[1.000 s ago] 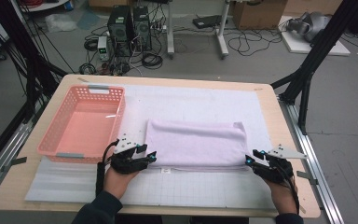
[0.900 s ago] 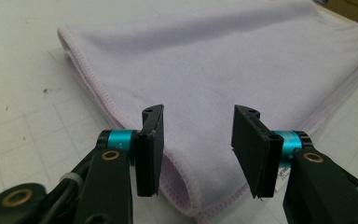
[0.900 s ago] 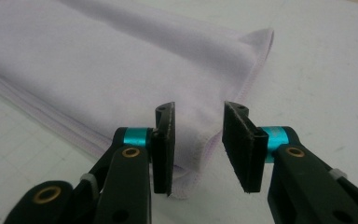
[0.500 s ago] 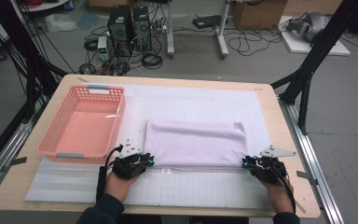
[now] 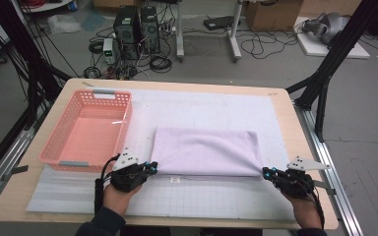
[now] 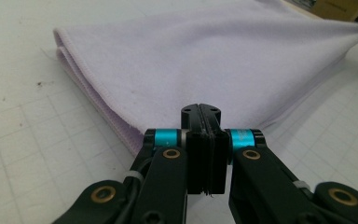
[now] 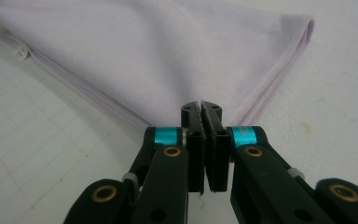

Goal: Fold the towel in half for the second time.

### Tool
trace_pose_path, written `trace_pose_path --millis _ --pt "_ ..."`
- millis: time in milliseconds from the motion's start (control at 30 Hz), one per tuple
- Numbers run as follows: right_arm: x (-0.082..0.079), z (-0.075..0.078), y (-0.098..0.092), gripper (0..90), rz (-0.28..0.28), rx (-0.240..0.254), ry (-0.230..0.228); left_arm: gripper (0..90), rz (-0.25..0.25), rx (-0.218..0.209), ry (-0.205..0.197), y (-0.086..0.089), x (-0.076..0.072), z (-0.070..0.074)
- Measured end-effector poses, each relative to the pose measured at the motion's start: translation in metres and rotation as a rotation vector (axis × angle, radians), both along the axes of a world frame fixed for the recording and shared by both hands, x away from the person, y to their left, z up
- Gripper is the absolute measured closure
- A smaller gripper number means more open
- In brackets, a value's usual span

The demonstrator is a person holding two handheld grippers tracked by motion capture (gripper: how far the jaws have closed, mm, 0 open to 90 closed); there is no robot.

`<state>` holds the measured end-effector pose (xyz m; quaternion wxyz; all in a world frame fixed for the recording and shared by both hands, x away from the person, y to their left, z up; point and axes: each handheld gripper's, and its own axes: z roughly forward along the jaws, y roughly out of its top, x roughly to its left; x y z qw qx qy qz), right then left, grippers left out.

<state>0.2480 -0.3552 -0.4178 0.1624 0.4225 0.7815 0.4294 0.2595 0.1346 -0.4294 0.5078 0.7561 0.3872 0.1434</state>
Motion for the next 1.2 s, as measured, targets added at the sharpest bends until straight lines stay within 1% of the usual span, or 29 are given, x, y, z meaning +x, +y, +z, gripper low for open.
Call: trace_pose_path --millis 67,133,167,200,233,267,300,333,367,433,467,533,567,633,667,700,733,767,800,833,900,933,967,1000,1067,1100,1133,1167,1200 --pt "0.001 -0.003 0.0 88.2 0.005 -0.009 0.02 89.8 0.003 0.006 0.012 0.005 -0.003 0.0" --pt "0.001 -0.007 0.001 86.9 0.002 -0.064 0.052 89.6 0.004 0.013 0.039 0.01 -0.007 -0.004" --pt "0.002 -0.009 0.002 84.5 0.012 -0.066 0.068 88.2 0.011 0.028 0.044 0.011 -0.008 -0.006" --pt "0.002 -0.009 0.002 80.0 0.003 -0.065 0.067 74.9 0.035 0.031 0.051 0.011 -0.008 -0.007" --pt "0.002 -0.008 0.001 75.3 -0.006 -0.05 0.058 70.2 0.032 0.026 0.051 0.011 -0.008 -0.007" --pt "0.003 -0.006 0.0 68.4 -0.018 -0.027 0.045 69.6 0.022 0.02 0.034 0.009 -0.007 -0.006" --pt "0.003 -0.003 -0.002 63.8 -0.044 0.01 0.02 68.3 0.016 0.026 0.017 0.007 -0.007 -0.004" --pt "0.002 0.0 -0.002 63.1 -0.059 0.034 0.0 67.0 0.012 0.023 0.003 0.004 -0.005 -0.002" --pt "0.003 0.002 -0.002 60.4 -0.07 0.036 -0.029 64.7 0.019 0.018 -0.008 0.003 -0.002 -0.001" --pt "0.005 0.002 0.002 60.0 -0.092 0.018 -0.063 60.1 0.049 -0.011 0.004 0.0 0.007 0.0" --pt "0.007 0.001 0.005 60.0 -0.112 -0.007 -0.07 58.2 0.056 -0.014 0.014 0.0 0.012 -0.001" --pt "0.015 -0.006 0.012 59.8 -0.133 -0.042 -0.062 57.5 0.062 -0.013 0.047 -0.003 0.02 -0.006" --pt "0.018 -0.009 0.016 58.5 -0.133 -0.06 -0.054 57.6 0.051 -0.007 0.06 -0.006 0.023 -0.009" --pt "0.024 -0.016 0.023 55.9 -0.115 -0.093 -0.044 61.0 0.018 0.037 0.076 -0.012 0.027 -0.016" --pt "0.027 -0.02 0.026 53.0 -0.1 -0.107 -0.031 64.8 0.018 0.075 0.086 -0.016 0.028 -0.02" --pt "0.028 -0.024 0.03 53.0 -0.087 -0.129 -0.015 74.1 0.037 0.12 0.066 -0.018 0.026 -0.022" --pt "0.029 -0.028 0.032 52.7 -0.077 -0.163 -0.006 82.0 0.045 0.14 0.057 -0.019 0.024 -0.021" --pt "0.029 -0.029 0.031 52.7 -0.082 -0.153 -0.011 86.5 0.051 0.176 0.031 -0.02 0.022 -0.02" --pt "0.029 -0.028 0.029 52.7 -0.095 -0.133 0.005 88.1 0.057 0.22 -0.003 -0.021 0.018 -0.019" --pt "0.029 -0.027 0.026 52.3 -0.113 -0.129 0.018 88.4 0.069 0.238 -0.021 -0.021 0.015 -0.019" --pt "0.028 -0.026 0.019 46.0 -0.149 -0.15 0.039 88.4 0.078 0.233 -0.011 -0.018 0.012 -0.019" --pt "0.026 -0.024 0.014 46.5 -0.157 -0.126 0.053 88.4 0.081 0.225 -0.008 -0.017 0.01 -0.019" --pt "0.024 -0.023 0.01 48.0 -0.163 -0.119 0.042 88.4 0.079 0.222 -0.005 -0.015 0.009 -0.018" --pt "0.022 -0.02 0.006 49.5 -0.164 -0.126 0.024 88.2 0.077 0.215 -0.001 -0.013 0.008 -0.018" --pt "0.018 -0.014 0.002 48.7 -0.169 -0.116 -0.022 87.4 0.084 0.214 0.003 -0.009 0.008 -0.018" --pt "0.018 -0.012 0.001 48.6 -0.173 -0.101 -0.04 84.6 0.088 0.204 0.0 -0.007 0.008 -0.018" --pt "0.018 -0.01 0.001 48.5 -0.169 -0.089 -0.057 74.8 0.085 0.172 0.001 -0.004 0.009 -0.018" --pt "0.019 -0.009 0.003 49.5 -0.162 -0.085 -0.068 68.8 0.079 0.14 0.001 -0.002 0.01 -0.018" --pt "0.022 -0.01 0.006 52.7 -0.14 -0.084 -0.065 67.1 0.07 0.118 -0.007 0.0 0.011 -0.017"
